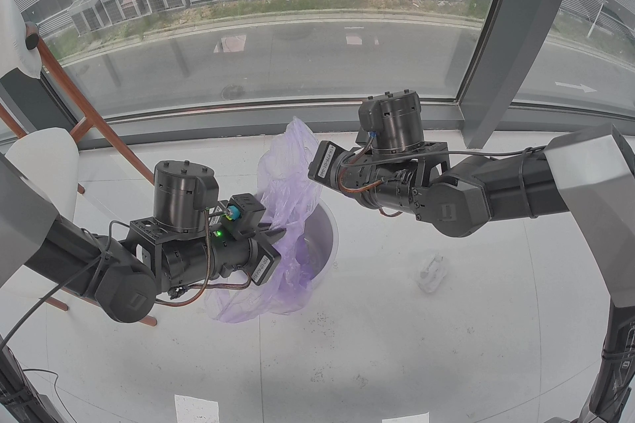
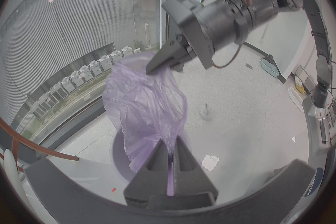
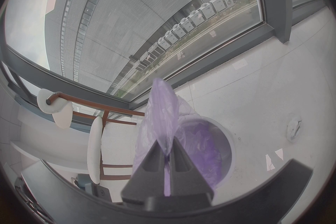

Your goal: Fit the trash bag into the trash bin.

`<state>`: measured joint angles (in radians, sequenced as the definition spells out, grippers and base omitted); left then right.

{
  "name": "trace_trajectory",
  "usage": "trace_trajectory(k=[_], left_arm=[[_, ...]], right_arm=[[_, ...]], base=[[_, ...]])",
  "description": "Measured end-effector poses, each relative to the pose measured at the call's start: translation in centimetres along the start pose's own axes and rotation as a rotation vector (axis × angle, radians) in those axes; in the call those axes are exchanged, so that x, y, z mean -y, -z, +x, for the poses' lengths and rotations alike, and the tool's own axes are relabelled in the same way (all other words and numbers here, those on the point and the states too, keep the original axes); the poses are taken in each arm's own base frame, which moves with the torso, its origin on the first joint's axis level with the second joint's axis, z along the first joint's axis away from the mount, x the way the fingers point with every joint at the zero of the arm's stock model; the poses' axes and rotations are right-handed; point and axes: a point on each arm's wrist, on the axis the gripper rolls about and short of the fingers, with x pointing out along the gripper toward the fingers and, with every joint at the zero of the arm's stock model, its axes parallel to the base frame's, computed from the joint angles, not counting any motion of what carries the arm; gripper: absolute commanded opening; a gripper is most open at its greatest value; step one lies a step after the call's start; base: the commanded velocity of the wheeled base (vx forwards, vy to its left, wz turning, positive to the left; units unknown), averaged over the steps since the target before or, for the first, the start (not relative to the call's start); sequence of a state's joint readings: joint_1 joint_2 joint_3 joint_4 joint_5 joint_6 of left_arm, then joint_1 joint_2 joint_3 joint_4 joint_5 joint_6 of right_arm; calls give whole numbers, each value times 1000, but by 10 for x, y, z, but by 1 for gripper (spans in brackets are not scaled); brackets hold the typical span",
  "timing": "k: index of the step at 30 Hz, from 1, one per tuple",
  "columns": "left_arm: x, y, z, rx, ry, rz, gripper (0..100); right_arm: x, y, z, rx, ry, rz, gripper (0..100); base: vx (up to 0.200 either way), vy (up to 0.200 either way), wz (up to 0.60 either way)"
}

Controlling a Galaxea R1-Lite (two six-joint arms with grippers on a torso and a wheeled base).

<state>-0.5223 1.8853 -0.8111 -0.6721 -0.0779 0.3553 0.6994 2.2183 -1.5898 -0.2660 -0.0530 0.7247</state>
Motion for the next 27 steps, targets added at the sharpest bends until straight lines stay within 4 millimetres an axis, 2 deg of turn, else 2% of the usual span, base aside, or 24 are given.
trace_trajectory(k=[9, 20, 21, 27], left_arm=[[-4, -7, 2, 16, -44, -101, 0], [-3, -3, -1, 2, -45, -191, 0], [-2, -3, -1, 2, -44, -191, 100], [-1, -3, -1, 6, -34, -198, 100]], right_arm=[[10, 8, 0, -30, 31, -19, 0], [13, -3, 0, 41, -3, -7, 0], [14, -3, 0, 41, -3, -7, 0], [15, 0, 0, 32, 2, -9, 0]], base=[[0, 0, 0], [0, 0, 0], [0, 0, 0], [0, 0, 0]])
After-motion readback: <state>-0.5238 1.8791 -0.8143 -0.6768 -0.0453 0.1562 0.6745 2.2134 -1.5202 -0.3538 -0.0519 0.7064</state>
